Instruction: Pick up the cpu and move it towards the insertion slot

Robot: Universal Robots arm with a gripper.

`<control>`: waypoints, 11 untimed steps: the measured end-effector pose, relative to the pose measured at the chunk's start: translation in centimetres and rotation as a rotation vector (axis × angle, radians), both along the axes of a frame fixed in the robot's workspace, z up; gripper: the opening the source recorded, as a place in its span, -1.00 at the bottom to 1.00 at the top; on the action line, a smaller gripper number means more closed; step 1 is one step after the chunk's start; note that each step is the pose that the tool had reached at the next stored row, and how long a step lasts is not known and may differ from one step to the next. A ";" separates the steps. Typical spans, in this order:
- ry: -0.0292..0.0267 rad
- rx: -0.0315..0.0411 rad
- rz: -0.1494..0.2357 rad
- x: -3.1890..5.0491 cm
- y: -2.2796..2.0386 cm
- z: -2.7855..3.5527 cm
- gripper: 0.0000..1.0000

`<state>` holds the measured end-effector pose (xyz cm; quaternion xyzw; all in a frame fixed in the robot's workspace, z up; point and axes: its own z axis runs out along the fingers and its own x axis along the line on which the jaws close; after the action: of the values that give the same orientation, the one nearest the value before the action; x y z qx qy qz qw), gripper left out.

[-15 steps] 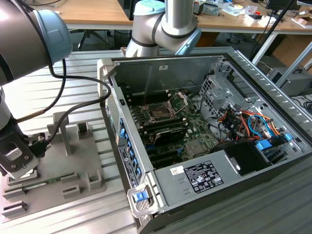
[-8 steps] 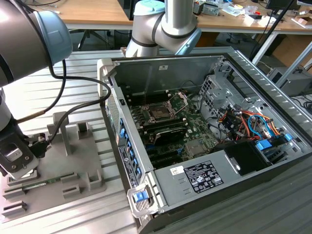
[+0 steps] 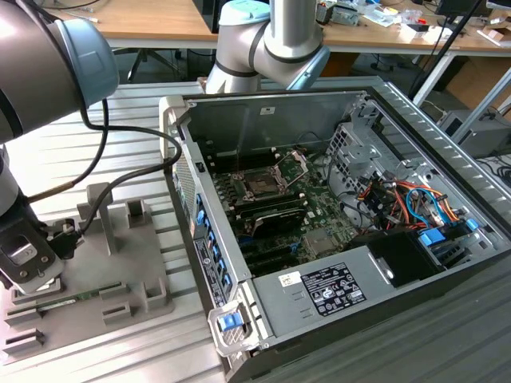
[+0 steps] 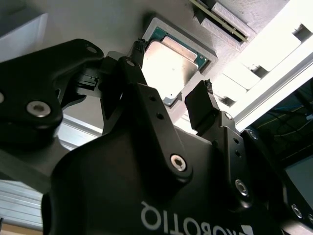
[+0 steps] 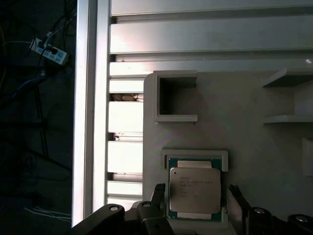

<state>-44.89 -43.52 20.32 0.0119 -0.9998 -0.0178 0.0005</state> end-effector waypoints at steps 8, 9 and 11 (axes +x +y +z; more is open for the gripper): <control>0.0000 0.0000 0.000 0.00 0.00 -0.22 0.23; 0.0000 0.0000 0.000 0.00 0.00 -0.24 0.23; 0.0000 0.0000 0.000 0.00 0.00 -0.28 0.23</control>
<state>-44.89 -43.52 20.04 0.0119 -0.9998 -0.0178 0.0005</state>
